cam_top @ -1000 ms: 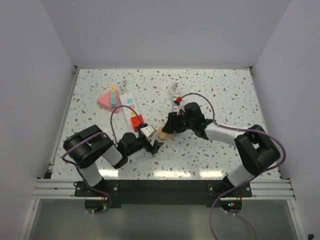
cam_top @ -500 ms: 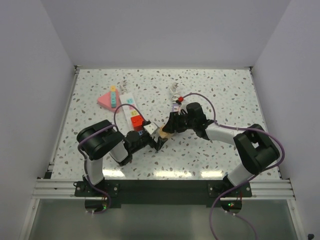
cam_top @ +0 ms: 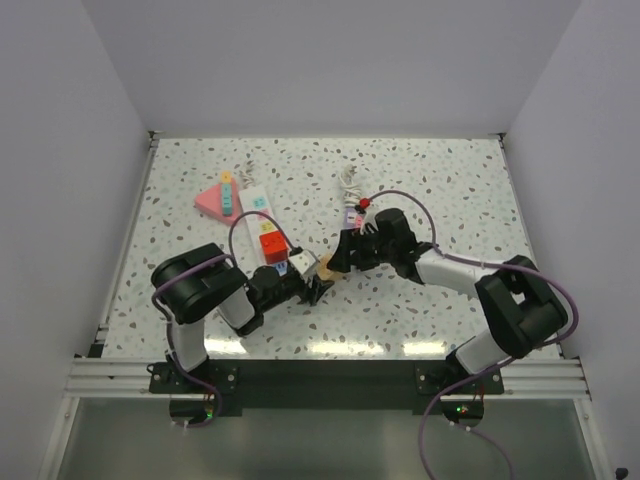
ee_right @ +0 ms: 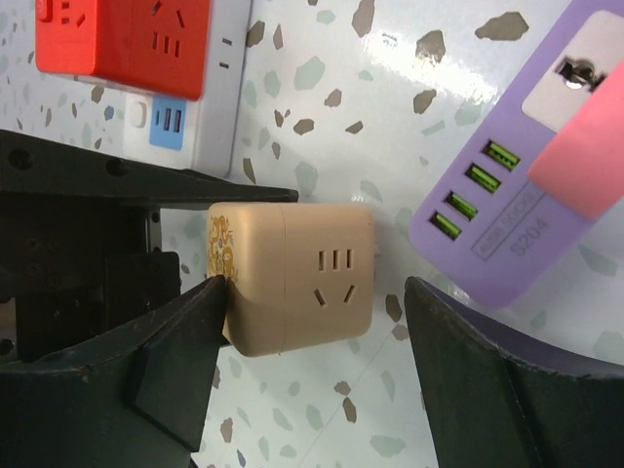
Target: Insert the plug
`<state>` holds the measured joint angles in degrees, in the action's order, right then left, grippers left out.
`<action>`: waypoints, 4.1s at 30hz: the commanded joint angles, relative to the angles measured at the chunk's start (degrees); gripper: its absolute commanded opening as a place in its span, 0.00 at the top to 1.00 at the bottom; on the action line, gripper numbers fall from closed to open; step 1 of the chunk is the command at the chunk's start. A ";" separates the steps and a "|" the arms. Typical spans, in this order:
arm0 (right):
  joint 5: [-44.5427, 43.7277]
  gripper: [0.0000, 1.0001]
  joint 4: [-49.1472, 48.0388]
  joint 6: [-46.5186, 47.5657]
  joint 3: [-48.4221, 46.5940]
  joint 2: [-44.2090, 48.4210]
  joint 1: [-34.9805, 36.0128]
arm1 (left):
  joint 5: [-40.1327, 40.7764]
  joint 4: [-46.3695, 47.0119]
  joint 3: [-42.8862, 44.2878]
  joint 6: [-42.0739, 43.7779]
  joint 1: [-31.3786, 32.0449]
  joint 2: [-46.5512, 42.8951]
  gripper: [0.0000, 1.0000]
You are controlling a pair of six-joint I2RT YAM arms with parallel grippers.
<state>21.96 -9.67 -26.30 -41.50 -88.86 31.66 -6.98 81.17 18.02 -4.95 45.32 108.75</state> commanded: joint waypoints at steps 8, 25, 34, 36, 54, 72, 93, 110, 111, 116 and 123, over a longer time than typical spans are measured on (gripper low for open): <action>-10.53 0.22 10.64 5.21 -0.52 5.36 5.51 | -7.16 -10.26 3.32 3.45 -0.41 -13.38 1.00; -18.08 0.21 10.64 6.88 -0.87 2.29 13.16 | -9.36 -30.36 10.80 4.69 -0.32 -20.07 1.00; -23.88 0.21 12.83 6.27 -2.27 -3.42 15.10 | -6.11 -35.36 13.96 4.51 -0.32 -21.12 1.00; -25.38 0.22 13.27 6.35 -2.36 -4.13 15.54 | -6.11 -36.69 14.85 4.34 -0.23 -20.95 1.00; -23.01 0.84 14.42 3.89 -5.35 -8.53 14.57 | -0.67 -30.98 9.05 4.16 -0.23 -25.95 0.94; -18.53 0.15 15.65 5.65 -3.86 10.89 5.96 | -9.16 -63.22 24.69 3.04 -7.42 -30.00 1.00; -9.04 0.12 -8.60 25.77 4.50 23.30 4.46 | 4.52 -84.41 35.33 -19.22 -11.92 -30.88 1.00; -11.41 0.11 -3.60 21.56 -3.24 21.71 4.64 | -1.28 -76.95 29.18 -9.64 -11.83 -34.57 1.00; -11.41 0.12 -3.16 21.30 -3.41 21.88 4.73 | -1.28 -76.86 29.09 -9.47 -11.83 -34.83 1.00; -10.97 0.12 -0.88 20.68 -5.35 21.27 4.73 | 10.20 -79.49 29.26 -11.57 -12.36 -36.85 1.00; -9.13 0.12 -1.13 19.27 -8.16 17.76 4.81 | 16.39 -81.08 28.83 -14.91 -14.29 -38.87 1.00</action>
<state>11.62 -10.26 -5.72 -46.72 -69.87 36.27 5.26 -2.13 46.96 -18.50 31.33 72.25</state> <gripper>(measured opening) 0.884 0.642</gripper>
